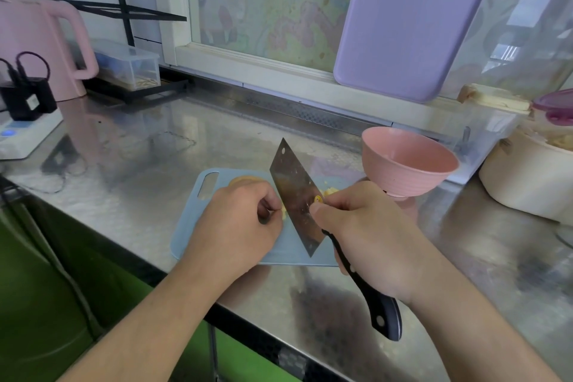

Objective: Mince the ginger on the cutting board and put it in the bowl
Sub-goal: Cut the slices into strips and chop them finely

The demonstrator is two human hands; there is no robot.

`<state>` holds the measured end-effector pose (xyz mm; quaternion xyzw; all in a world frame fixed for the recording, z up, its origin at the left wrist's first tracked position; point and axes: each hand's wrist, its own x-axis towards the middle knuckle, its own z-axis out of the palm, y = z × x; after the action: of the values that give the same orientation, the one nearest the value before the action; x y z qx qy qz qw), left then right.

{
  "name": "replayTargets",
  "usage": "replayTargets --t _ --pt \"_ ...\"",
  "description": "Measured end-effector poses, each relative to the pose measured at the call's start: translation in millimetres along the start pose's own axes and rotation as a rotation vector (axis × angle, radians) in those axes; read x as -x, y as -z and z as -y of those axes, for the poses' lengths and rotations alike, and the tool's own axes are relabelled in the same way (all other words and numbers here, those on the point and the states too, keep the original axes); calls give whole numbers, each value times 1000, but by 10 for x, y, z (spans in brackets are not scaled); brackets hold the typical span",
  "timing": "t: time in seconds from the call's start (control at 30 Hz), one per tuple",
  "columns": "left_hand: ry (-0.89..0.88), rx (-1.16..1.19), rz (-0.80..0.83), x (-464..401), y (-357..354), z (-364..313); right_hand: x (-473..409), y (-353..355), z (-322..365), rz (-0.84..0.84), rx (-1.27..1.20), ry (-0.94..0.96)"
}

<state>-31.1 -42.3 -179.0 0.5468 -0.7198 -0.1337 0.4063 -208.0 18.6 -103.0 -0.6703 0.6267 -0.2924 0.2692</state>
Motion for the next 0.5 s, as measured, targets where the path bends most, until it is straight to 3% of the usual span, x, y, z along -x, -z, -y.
replayTargets --t 0.5 --pt "11 -64 -21 13 11 -24 -23 -117 24 -17 70 -69"
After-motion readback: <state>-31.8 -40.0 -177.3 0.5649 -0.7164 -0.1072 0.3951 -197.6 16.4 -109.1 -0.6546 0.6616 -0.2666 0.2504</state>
